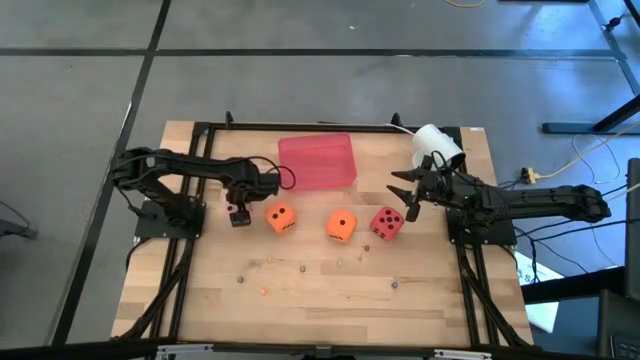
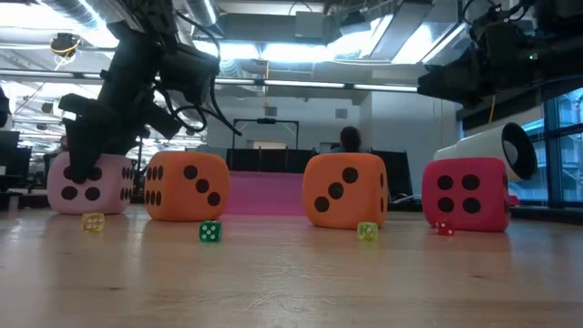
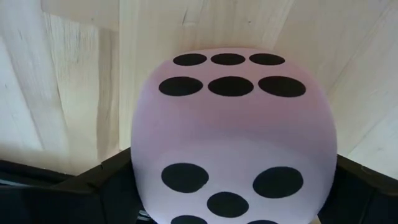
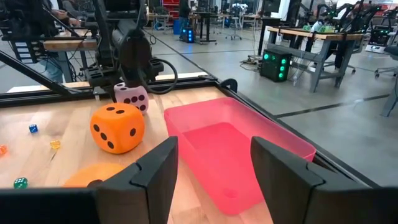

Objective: Pick & Place Dice
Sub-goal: Put the large pink die into the red bin

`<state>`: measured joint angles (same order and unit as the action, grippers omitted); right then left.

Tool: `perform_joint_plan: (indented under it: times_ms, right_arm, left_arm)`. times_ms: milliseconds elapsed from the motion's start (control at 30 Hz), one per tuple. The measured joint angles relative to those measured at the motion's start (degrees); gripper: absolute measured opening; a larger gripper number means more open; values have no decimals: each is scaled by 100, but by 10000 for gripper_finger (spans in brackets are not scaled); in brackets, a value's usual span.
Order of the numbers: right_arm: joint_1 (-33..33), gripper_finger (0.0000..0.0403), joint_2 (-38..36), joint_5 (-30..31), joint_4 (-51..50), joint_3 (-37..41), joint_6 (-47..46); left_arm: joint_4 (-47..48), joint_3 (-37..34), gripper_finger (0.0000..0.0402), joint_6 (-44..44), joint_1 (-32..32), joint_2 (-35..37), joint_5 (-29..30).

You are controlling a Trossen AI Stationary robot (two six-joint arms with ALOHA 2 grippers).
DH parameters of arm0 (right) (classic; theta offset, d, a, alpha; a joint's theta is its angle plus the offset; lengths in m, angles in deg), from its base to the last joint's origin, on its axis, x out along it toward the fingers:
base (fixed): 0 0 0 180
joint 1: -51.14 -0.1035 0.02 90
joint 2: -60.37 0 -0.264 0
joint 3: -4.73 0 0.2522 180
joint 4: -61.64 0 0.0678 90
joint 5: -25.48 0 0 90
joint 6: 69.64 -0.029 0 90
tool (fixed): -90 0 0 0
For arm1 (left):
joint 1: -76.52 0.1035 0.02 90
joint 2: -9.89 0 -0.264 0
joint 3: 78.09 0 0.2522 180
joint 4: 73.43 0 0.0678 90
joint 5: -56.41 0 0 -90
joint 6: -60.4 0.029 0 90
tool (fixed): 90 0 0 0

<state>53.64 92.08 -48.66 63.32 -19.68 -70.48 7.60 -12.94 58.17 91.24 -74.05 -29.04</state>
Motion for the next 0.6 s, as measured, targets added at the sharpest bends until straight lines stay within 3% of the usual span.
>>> perform_joint_plan:
  times_ms: [300, 600]
  right_arm:
    - [0, 204, 0, 0, 0, 0, 2]
    - [0, 204, 0, 0, -1, 0, 7]
  left_arm:
    - [514, 765, 347, 179, 0, -7, 223]
    - [1226, 2002, 347, 529, 2, 0, 1385]
